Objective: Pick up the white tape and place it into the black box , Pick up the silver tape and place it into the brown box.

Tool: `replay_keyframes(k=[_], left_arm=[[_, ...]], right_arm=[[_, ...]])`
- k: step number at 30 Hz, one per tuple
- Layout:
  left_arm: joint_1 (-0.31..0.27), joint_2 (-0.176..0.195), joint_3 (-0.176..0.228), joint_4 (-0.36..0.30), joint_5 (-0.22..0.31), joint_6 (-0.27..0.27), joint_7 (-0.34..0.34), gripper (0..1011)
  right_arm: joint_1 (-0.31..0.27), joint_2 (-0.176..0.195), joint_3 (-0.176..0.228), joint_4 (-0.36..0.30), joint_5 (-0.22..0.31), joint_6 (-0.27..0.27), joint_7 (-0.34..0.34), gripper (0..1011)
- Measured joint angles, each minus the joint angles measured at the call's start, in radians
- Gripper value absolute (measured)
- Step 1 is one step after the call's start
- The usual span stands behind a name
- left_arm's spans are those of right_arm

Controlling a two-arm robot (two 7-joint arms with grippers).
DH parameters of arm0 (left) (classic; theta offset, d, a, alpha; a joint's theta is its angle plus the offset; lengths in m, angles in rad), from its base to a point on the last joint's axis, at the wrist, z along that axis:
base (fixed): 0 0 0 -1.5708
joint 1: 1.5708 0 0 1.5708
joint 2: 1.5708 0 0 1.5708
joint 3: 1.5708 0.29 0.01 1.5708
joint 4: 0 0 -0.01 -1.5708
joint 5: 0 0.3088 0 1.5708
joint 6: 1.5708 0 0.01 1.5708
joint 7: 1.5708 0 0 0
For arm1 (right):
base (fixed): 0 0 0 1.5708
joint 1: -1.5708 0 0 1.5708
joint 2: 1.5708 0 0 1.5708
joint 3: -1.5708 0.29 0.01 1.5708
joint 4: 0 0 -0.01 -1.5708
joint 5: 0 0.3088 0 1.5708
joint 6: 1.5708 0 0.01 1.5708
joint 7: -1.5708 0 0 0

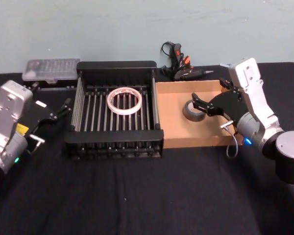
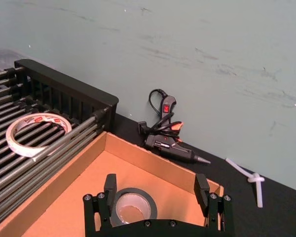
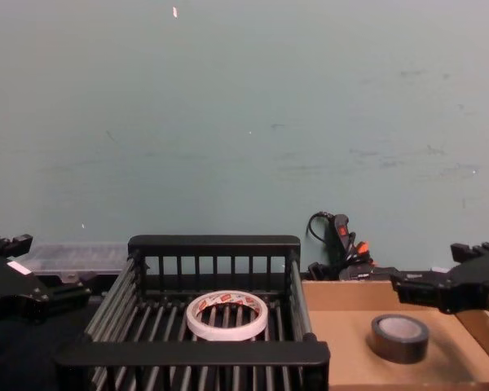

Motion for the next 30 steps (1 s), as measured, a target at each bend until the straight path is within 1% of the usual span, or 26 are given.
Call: replay_keyframes(k=[6,30], left_arm=[[0.0,0.0,0.0,0.0,0.0,0.0,0.0,1001],[0.0,0.0,0.0,0.0,0.0,0.0,0.0,1001]], right_arm=[[-0.009,0.0,0.008,-0.005,-0.005,0.008,-0.001,1002],[-0.008,-0.001,0.007,-0.003,-0.007,0.006,0.0,1002]])
